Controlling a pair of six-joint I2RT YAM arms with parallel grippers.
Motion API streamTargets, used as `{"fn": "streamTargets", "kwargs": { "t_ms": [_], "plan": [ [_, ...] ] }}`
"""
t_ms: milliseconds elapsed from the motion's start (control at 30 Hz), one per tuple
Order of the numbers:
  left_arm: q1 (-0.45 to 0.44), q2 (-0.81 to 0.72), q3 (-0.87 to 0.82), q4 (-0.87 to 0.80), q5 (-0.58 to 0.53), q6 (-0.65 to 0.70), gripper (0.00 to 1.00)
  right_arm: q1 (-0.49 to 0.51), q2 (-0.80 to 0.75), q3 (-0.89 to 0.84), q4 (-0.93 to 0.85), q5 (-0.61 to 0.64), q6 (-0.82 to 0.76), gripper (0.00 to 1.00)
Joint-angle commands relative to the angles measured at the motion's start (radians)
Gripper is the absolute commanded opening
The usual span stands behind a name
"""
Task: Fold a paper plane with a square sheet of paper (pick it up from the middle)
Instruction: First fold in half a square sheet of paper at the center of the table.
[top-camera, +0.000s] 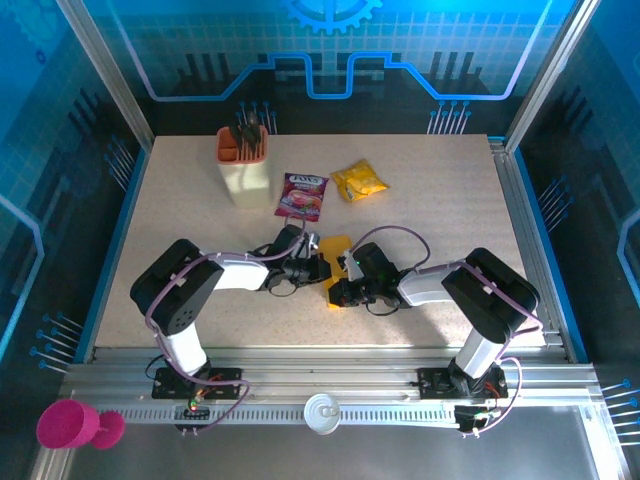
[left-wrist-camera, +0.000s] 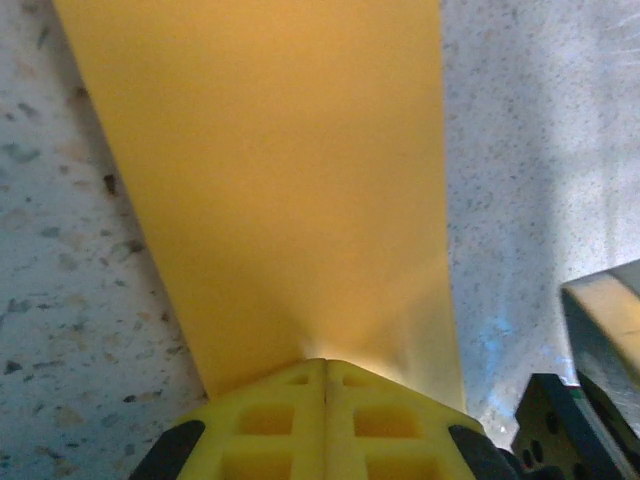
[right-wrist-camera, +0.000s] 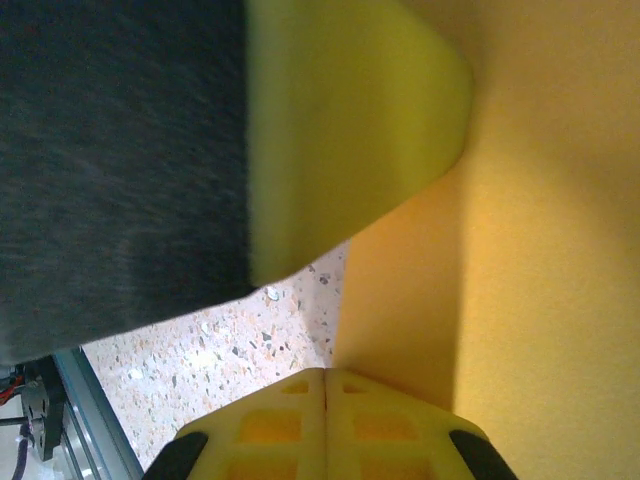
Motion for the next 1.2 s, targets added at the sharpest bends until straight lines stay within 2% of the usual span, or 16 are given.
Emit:
{"fn": "streamTargets", "kwargs": {
  "t_ms": [0,433,1167],
  "plan": [
    [-0.009,0.033,-0.009,0.017,-0.012,-0.022,0.0,-0.009,0.047,-0.017,-0.152,0.075,0.008,0.0],
    [-0.001,0.067,0.128,-0.22,-0.151,0.014,0.0,0.009,0.084,0.015,-0.308,0.11,-0.012,0.0],
    [0.176,0.234,0.385,-0.36,-0.144,0.147,0.0,0.009,0.128,-0.01,-0.341,0.124,-0.004,0.0]
  ]
}}
